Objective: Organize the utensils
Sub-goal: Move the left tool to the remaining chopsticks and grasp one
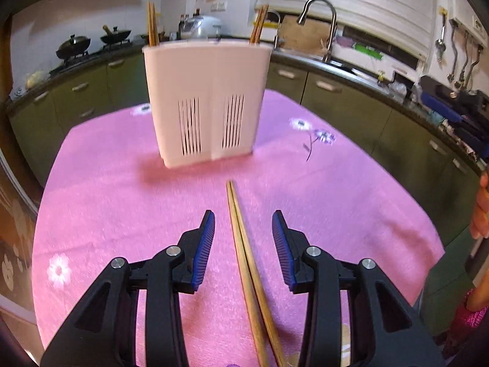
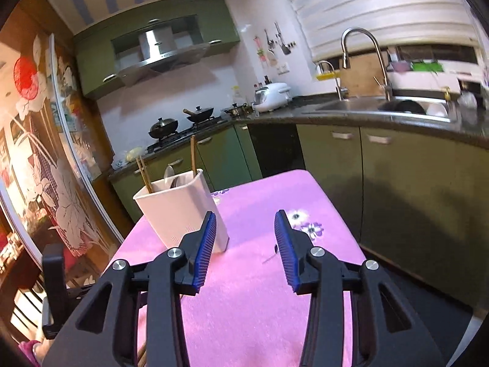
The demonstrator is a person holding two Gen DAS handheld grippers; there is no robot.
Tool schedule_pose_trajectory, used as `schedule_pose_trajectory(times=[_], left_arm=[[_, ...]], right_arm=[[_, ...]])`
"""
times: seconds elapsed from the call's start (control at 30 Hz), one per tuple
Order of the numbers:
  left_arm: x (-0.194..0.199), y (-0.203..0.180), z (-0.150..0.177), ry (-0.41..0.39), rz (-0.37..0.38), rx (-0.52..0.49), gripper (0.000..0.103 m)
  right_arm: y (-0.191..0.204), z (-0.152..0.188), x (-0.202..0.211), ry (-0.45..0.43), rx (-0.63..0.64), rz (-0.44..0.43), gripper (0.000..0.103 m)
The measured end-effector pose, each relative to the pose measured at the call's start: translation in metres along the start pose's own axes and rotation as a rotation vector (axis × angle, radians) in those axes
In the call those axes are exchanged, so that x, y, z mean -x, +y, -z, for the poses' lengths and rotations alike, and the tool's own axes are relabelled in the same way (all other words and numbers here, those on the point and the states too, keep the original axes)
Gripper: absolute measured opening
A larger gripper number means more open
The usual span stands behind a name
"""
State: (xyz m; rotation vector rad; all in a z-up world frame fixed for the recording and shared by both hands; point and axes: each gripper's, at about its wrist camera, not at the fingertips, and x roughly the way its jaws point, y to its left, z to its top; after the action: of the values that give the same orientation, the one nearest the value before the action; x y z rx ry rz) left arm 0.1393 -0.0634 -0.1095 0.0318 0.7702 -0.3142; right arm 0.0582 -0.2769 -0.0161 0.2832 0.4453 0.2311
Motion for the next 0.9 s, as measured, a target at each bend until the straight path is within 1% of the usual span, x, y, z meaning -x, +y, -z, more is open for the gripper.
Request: schedule_pose_trajectory(times=[0.07, 0.13, 0.23, 0.43, 0.67, 0.9], left_arm=[[-0.007, -0.001, 0.002, 0.021, -0.022, -0.005, 0.036], [-0.014, 0.001, 0.005, 0.054, -0.034, 0.003, 0.032], [-0.022, 0.005, 0.008, 0.075, -0.046, 0.009, 0.032], [-0.031, 0.007, 0.009, 0.103, -0.041, 0.006, 0.031], [-0.042, 0.008, 0.012, 0.136, -0.053, 0.001, 0.031], [-0.044, 0.006, 0.01, 0.144, -0.062, -0.011, 0.032]], right_arm=[[-0.004, 0.004, 0.003, 0.003, -0.006, -0.008, 0.04], [-0.005, 0.005, 0.005, 0.003, -0.002, -0.021, 0.04], [0.004, 0.001, 0.003, 0.005, 0.011, -0.035, 0.04], [0.016, -0.006, -0.007, 0.021, 0.021, -0.05, 0.04], [0.018, -0.007, -0.009, 0.023, 0.022, -0.05, 0.04], [0.021, -0.007, -0.012, 0.018, 0.023, -0.04, 0.04]])
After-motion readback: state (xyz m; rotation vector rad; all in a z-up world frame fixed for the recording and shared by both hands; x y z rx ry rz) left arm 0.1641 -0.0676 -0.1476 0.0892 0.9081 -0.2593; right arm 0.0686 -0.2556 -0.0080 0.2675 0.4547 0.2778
